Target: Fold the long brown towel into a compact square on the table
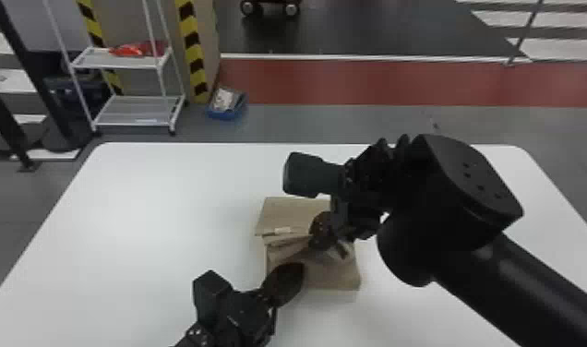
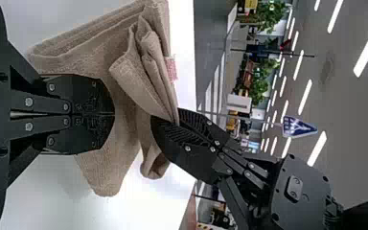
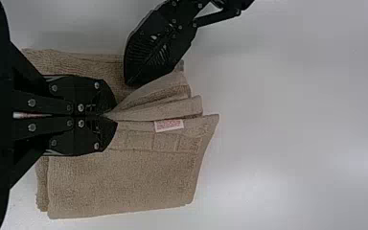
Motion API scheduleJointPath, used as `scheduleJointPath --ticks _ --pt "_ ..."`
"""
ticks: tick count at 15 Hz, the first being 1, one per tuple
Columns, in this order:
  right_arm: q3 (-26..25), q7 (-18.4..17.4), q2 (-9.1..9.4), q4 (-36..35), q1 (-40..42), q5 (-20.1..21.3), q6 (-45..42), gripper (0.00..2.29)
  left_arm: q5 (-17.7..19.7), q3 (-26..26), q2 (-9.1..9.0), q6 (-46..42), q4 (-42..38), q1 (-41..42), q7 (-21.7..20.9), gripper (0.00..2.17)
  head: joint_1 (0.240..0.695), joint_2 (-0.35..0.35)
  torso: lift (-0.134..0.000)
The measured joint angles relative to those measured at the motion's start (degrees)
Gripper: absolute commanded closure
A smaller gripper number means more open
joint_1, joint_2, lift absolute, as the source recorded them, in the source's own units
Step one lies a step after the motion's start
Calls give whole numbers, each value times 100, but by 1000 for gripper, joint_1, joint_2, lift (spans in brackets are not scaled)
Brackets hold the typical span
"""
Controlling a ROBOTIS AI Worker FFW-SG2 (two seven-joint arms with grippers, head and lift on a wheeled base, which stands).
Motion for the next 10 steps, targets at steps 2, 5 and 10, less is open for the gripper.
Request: scheduleJointPath --ticks 2,5,10 --pt "0 50 -64 -53 -9 0 -11 1541 -157 1 0 130 81 -74 -12 2148 695 -14 -123" --pt "-19 120 -169 -119 -58 -15 -31 1538 -335 12 -1 432 104 -133 -19 2148 695 -21 -123" --pt "-34 120 -288 -185 -59 -30 -64 1541 -375 196 2 898 -531 141 -151 2148 695 -12 -123"
